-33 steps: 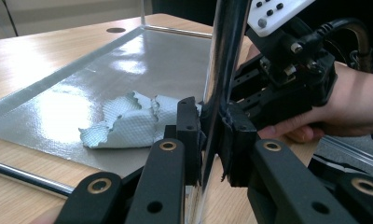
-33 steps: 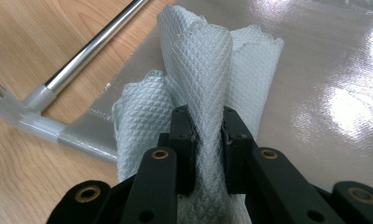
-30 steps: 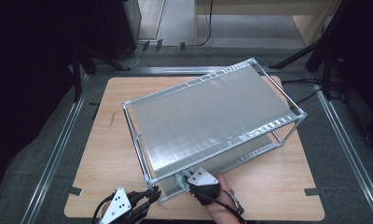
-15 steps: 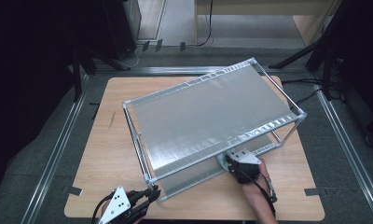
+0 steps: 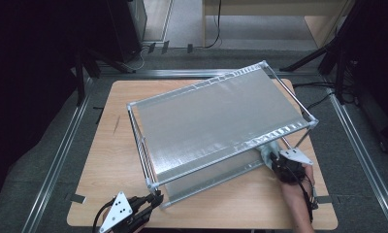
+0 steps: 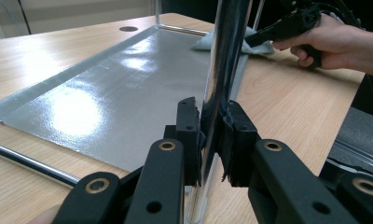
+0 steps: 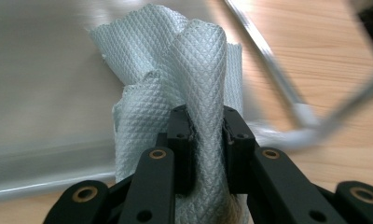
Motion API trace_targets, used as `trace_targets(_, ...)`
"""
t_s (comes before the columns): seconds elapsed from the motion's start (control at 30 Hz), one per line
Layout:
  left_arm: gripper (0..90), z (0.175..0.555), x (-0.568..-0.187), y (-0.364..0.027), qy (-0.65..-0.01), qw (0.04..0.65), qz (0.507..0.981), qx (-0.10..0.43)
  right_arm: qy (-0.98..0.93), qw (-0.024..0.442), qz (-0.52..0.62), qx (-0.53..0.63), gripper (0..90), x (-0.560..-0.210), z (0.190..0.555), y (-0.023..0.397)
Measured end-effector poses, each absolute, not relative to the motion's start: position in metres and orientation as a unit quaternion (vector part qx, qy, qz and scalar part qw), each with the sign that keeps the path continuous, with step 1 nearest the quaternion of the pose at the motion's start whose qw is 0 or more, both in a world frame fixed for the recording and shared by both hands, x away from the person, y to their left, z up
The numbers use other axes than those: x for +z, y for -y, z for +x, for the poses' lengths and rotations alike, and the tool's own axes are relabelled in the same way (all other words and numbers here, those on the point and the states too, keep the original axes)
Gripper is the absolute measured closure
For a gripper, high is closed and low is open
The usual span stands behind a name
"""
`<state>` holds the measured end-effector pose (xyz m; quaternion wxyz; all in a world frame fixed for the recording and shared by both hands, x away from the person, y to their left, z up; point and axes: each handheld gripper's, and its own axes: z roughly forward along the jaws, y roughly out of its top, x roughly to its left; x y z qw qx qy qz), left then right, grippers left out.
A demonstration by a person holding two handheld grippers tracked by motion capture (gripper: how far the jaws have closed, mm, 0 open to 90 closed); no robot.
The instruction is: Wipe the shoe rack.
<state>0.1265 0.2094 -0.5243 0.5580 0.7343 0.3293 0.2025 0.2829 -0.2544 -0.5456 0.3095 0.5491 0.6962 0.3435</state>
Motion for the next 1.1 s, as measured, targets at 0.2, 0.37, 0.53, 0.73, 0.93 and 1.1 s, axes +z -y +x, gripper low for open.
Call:
trace_targets(0.2, 79.6, 0.126, -0.524, -0.209, -0.332, 0.556, 0.734, 0.205, -0.667, 0.315, 0.582, 0.341, 76.4, -0.543, 0.282, 0.278)
trace_targets(0.37, 79.5, 0.128, -0.525, -0.21, -0.336, 0.558, 0.732, 0.202, -0.683, 0.298, 0.579, 0.331, 77.1, -0.55, 0.28, 0.283)
trace_targets(0.53, 79.5, 0.128, -0.525, -0.208, -0.339, 0.56, 0.73, 0.198, -0.705, 0.296, 0.558, 0.322, 77.8, -0.551, 0.274, 0.263)
trace_targets(0.73, 79.8, 0.126, -0.526, -0.201, -0.331, 0.559, 0.734, 0.197, -0.737, 0.286, 0.52, 0.323, 78.0, -0.551, 0.262, 0.224)
trace_targets(0.93, 79.9, 0.125, -0.526, -0.199, -0.327, 0.559, 0.736, 0.199, -0.779, 0.251, 0.463, 0.341, 77.4, -0.55, 0.243, 0.17)
trace_targets(1.1, 79.9, 0.125, -0.526, -0.199, -0.326, 0.558, 0.736, 0.2, -0.803, 0.232, 0.423, 0.35, 76.5, -0.55, 0.228, 0.136)
